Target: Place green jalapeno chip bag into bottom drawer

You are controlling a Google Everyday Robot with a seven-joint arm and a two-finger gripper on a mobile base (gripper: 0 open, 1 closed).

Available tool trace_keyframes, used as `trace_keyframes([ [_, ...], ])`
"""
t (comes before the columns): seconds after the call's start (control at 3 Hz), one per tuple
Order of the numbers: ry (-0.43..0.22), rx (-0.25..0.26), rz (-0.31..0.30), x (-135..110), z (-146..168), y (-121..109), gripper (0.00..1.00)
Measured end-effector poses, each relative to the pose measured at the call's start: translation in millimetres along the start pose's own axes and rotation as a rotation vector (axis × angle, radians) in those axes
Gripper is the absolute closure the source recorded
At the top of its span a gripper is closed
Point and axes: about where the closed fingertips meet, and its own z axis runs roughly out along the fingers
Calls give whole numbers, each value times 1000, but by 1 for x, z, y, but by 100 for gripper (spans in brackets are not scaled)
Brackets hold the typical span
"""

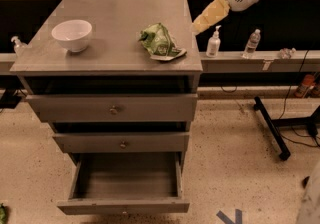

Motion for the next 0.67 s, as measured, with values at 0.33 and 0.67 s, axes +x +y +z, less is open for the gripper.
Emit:
trace_keyframes([
  [0.33, -46, 4, 157, -2, 44, 0, 0],
  [0.67, -46, 4, 157, -2, 44, 0, 0],
])
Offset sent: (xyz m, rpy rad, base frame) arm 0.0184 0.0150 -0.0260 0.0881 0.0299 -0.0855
